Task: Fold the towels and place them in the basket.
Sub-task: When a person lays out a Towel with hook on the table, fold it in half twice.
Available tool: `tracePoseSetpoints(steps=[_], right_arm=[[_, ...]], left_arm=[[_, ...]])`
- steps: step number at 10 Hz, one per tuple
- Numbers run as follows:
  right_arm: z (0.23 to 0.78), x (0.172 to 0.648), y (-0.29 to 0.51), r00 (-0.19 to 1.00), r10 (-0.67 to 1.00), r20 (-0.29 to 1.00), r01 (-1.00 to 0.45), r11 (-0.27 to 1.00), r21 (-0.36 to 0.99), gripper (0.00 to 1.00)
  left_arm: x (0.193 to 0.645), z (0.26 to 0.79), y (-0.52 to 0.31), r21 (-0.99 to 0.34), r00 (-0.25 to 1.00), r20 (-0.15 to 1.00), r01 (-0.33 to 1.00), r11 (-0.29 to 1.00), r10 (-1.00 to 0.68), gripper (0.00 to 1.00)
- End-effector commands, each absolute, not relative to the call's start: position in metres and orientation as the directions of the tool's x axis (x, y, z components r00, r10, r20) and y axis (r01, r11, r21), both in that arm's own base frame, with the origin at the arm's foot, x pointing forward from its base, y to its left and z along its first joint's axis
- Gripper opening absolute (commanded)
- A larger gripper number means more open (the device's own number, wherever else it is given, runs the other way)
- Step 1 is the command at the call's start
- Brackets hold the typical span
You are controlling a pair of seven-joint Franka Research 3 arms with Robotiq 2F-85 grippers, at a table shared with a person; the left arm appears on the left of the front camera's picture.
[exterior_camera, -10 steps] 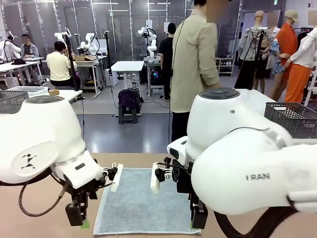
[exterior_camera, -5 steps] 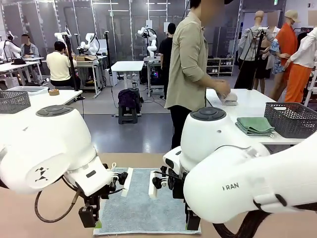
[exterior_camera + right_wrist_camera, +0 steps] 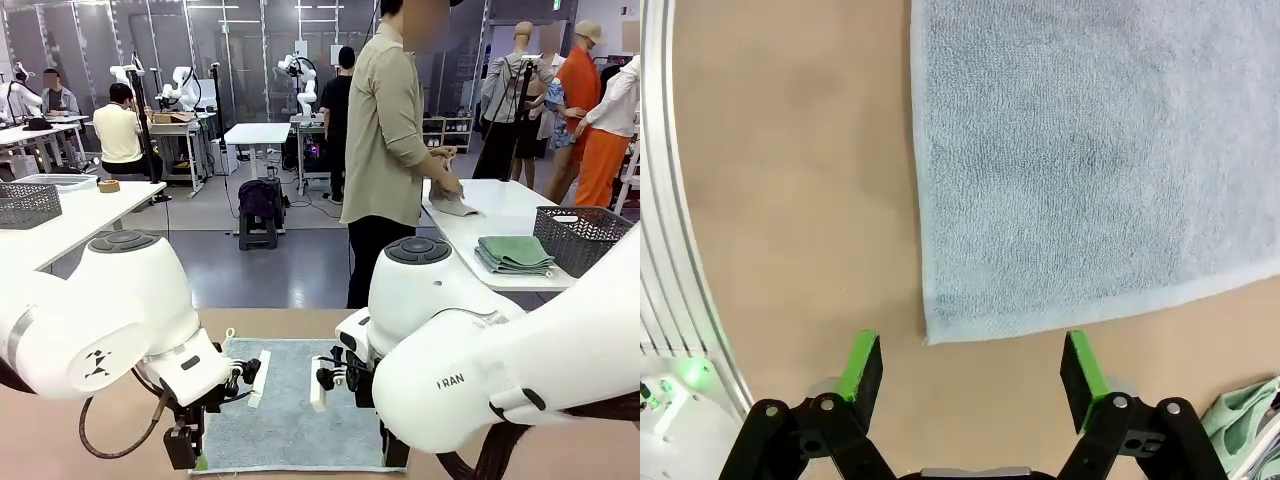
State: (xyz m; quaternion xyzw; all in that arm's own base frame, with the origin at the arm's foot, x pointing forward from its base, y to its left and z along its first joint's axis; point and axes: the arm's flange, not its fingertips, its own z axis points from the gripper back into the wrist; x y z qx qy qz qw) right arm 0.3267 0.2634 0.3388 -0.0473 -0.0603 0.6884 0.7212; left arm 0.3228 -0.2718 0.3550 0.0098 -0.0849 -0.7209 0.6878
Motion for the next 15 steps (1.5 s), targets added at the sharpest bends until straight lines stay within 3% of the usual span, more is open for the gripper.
tracePoseSetpoints(steps=[1, 15], right_arm=[[0.342, 0.325, 0.265, 0.048, 0.998, 0.026, -0.987, 0.052, -0.155, 0.9], [0.31, 0.323, 0.248, 0.042, 0.998, -0.05, -0.995, 0.037, -0.095, 0.9]], left_arm=[[0.323, 0.358, -0.272, 0.143, -0.058, 0.106, 0.989, -0.042, -0.993, 1.0], [0.309, 0.316, -0.252, 0.05, 0.053, 0.023, 0.997, 0.054, -0.998, 1.0]])
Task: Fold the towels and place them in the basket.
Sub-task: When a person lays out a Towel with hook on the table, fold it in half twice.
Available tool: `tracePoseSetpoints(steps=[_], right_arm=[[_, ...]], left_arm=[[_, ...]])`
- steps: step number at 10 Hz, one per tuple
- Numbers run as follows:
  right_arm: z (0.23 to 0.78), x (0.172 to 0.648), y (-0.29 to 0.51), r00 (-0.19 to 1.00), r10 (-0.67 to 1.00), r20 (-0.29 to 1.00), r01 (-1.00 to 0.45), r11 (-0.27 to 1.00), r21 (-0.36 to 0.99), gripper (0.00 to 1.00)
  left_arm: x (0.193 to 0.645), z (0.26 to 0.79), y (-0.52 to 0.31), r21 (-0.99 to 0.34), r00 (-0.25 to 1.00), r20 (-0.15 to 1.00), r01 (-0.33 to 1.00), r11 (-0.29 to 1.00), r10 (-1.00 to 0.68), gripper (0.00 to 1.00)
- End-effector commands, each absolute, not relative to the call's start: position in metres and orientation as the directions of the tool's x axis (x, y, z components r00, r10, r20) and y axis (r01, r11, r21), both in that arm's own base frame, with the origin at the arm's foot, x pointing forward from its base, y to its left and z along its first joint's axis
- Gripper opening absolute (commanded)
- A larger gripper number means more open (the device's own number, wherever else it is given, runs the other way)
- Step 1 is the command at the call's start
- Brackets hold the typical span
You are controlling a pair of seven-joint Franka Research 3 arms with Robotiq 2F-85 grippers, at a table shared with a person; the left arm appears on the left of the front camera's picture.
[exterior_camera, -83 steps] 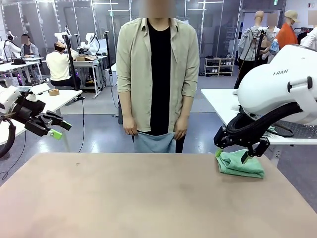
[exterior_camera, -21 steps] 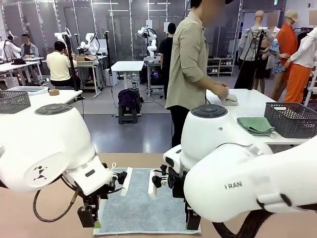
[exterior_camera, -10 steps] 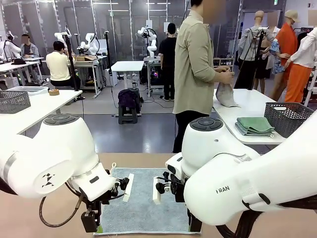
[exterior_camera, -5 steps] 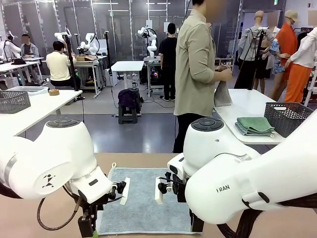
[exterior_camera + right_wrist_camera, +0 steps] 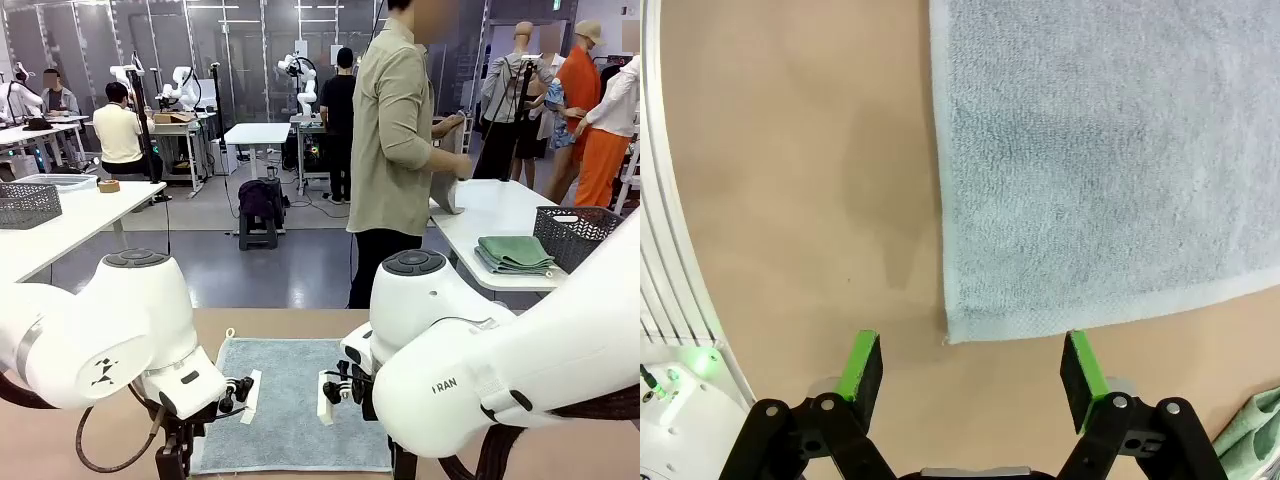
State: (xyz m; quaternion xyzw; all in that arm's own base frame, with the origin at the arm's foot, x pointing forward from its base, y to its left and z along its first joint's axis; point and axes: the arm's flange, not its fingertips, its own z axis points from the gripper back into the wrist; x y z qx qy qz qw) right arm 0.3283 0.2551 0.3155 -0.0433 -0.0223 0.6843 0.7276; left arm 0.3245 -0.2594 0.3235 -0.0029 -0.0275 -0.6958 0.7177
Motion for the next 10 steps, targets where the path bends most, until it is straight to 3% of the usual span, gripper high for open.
tracePoseSetpoints(steps=[1, 10], right_arm=[[0.307, 0.321, 0.247, 0.04, 0.998, -0.055, -0.996, 0.035, -0.084, 0.9], [0.297, 0.322, 0.241, 0.022, 0.999, -0.025, -0.997, 0.02, -0.079, 0.9]], left_arm=[[0.308, 0.316, -0.252, 0.055, 0.053, 0.021, 0.997, 0.054, -0.998, 1.0], [0.306, 0.303, -0.255, 0.081, 0.014, 0.025, 0.997, 0.016, -1.0, 1.0]])
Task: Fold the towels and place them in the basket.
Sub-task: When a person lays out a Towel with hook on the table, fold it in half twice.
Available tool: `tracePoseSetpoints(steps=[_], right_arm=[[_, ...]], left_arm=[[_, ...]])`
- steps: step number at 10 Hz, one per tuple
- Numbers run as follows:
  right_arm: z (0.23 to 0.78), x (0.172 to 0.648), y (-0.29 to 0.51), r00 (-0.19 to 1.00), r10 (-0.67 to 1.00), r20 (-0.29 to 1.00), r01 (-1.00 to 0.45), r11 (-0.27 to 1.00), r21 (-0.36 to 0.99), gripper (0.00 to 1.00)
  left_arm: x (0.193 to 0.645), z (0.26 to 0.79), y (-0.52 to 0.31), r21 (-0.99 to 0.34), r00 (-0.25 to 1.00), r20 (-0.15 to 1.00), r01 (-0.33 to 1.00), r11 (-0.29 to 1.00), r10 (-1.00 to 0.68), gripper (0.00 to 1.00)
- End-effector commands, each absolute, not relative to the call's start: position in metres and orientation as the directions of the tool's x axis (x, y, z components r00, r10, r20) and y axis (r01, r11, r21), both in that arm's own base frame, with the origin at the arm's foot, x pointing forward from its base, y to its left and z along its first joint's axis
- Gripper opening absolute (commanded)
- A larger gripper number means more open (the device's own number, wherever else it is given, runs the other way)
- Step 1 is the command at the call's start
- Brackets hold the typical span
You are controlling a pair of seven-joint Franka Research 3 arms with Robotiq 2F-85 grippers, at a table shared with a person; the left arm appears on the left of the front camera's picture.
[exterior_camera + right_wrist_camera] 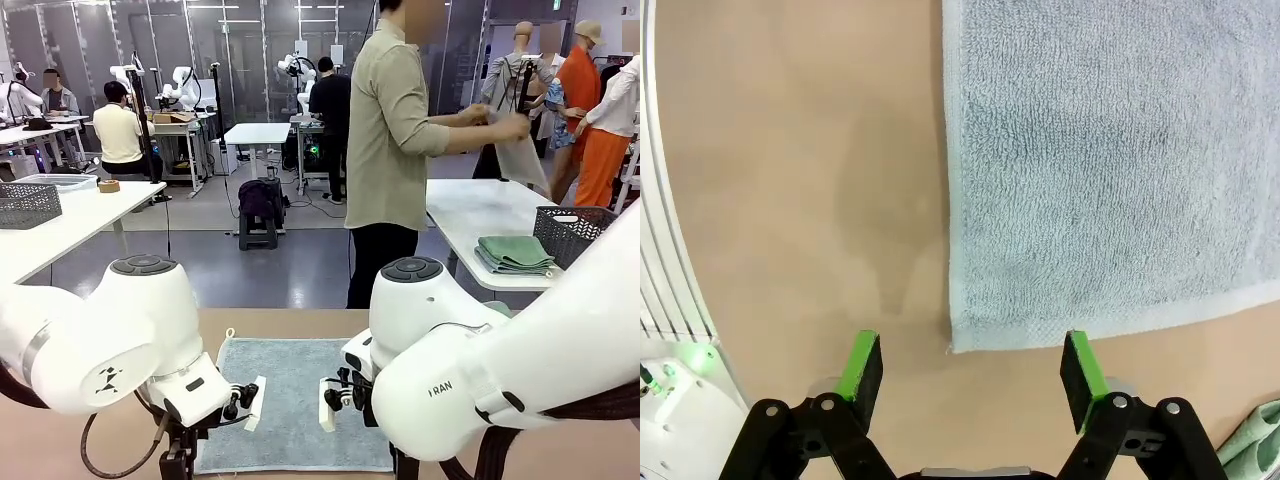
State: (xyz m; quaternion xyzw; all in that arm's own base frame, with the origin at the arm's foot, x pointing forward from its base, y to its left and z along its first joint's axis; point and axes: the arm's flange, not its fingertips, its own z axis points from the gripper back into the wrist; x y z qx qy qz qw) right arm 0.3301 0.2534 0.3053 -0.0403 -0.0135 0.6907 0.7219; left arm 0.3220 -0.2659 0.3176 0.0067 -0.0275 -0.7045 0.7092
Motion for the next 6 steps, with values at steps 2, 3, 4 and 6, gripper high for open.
tracePoseSetpoints(steps=[2, 3, 4, 6], right_arm=[[0.2958, 0.3225, 0.2407, 0.024, 0.999, -0.028, -0.997, 0.022, -0.072, 0.9], [0.2952, 0.3229, 0.2408, 0.024, 0.999, -0.03, -0.997, 0.022, -0.069, 0.9], [0.2947, 0.3232, 0.241, 0.021, 0.999, -0.03, -0.997, 0.019, -0.069, 0.9], [0.2935, 0.324, 0.2414, 0.015, 0.999, -0.034, -0.998, 0.013, -0.066, 0.9]], left_arm=[[0.3072, 0.301, -0.2549, 0.074, 0.012, 0.024, 0.997, 0.014, -1.0, 1.0], [0.3072, 0.3006, -0.2548, 0.074, 0.016, 0.022, 0.997, 0.017, -1.0, 1.0], [0.3076, 0.2993, -0.254, 0.08, 0.018, 0.022, 0.997, 0.019, -1.0, 1.0], [0.3083, 0.2957, -0.2539, 0.098, 0.017, 0.026, 0.995, 0.02, -1.0, 1.0]])
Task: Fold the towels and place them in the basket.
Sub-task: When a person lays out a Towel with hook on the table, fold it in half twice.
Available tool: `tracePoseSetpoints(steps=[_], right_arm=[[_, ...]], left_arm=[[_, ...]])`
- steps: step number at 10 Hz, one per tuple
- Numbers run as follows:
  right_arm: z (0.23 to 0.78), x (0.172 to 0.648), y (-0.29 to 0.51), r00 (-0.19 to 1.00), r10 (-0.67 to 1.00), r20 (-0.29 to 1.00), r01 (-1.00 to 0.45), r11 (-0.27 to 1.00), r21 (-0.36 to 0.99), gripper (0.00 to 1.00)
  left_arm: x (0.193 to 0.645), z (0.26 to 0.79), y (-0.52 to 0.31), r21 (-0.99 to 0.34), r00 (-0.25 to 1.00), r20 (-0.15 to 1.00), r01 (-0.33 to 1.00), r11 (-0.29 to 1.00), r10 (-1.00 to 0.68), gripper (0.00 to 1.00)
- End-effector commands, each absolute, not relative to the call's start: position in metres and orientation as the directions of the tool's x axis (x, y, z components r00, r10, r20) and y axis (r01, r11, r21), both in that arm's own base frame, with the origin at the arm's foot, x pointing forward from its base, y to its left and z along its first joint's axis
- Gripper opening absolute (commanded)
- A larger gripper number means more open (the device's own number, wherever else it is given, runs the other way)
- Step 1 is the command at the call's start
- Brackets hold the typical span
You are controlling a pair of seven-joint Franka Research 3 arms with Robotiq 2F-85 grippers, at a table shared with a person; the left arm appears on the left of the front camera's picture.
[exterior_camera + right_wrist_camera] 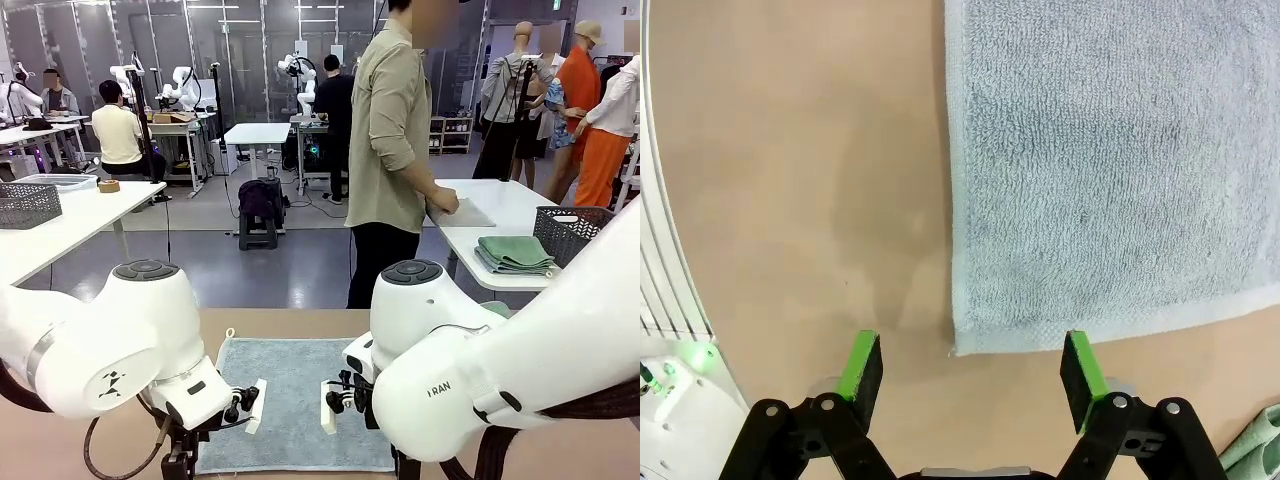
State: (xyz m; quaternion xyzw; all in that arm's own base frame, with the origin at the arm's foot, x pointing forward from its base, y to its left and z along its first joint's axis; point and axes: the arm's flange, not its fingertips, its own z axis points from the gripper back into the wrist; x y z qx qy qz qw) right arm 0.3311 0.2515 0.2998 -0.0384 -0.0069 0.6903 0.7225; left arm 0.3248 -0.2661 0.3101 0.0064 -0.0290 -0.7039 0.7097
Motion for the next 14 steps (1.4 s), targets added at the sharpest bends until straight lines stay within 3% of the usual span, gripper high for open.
tracePoseSetpoints(steps=[1, 10, 11, 12, 14], right_arm=[[0.293, 0.324, 0.242, 0.014, 0.999, -0.036, -0.998, 0.012, -0.063, 0.9], [0.293, 0.324, 0.239, 0.025, 0.999, -0.033, -0.998, 0.023, -0.065, 0.9], [0.294, 0.324, 0.239, 0.025, 0.999, -0.037, -0.998, 0.023, -0.061, 0.9], [0.294, 0.324, 0.239, 0.028, 0.999, -0.035, -0.998, 0.026, -0.061, 0.71], [0.296, 0.323, 0.238, 0.034, 0.999, -0.028, -0.996, 0.032, -0.082, 0.73]], left_arm=[[0.308, 0.294, -0.254, 0.097, 0.018, 0.027, 0.995, 0.021, -0.999, 1.0], [0.311, 0.283, -0.253, 0.117, 0.019, 0.016, 0.993, 0.021, -1.0, 1.0], [0.311, 0.283, -0.252, 0.123, 0.02, 0.016, 0.992, 0.022, -1.0, 0.97], [0.31, 0.283, -0.253, 0.123, 0.028, 0.011, 0.992, 0.029, -1.0, 0.8], [0.31, 0.284, -0.251, 0.127, 0.039, 0.023, 0.991, 0.041, -0.999, 0.77]])
